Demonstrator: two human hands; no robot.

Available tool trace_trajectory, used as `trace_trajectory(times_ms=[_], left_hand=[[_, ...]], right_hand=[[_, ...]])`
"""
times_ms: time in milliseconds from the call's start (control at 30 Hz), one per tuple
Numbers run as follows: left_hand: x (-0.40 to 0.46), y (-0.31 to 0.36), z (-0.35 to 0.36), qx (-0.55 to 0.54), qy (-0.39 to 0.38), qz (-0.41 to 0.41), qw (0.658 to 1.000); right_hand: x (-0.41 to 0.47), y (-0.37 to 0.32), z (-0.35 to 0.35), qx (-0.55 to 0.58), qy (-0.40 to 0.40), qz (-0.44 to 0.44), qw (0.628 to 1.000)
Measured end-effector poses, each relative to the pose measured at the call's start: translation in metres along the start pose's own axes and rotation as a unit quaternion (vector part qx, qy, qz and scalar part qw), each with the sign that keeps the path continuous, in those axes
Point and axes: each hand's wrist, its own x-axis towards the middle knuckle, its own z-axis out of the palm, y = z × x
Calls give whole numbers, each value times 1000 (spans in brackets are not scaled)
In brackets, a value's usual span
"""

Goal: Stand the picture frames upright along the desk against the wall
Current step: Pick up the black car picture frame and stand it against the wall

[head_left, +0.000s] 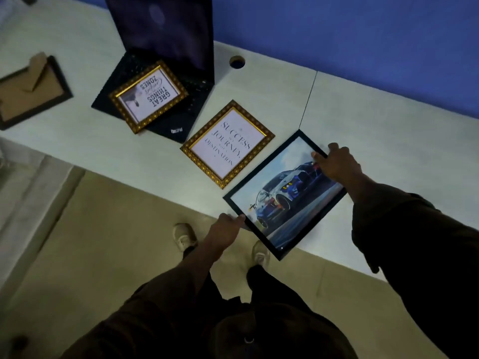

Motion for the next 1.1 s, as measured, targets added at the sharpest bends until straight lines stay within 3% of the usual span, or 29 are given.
trace_trajectory(times_ms=[333,500,633,867,1100], left_hand=[[-6,15,43,-222,23,-60,973],[-21,14,45,-178,54,-48,981],[-35,19,29,-190,87,-3,978],[-37,23,-52,-231,166,89,954],[-47,17,-196,-281,212,157,923]], right_hand=[[6,14,19,-47,13,-32,998],[-8,3,21,11,109,20,994],[-22,-21,0,58,143,-8,988],[-46,-108,-34,152,184,-79,968],[-87,-238,-26,219,189,-166,943]])
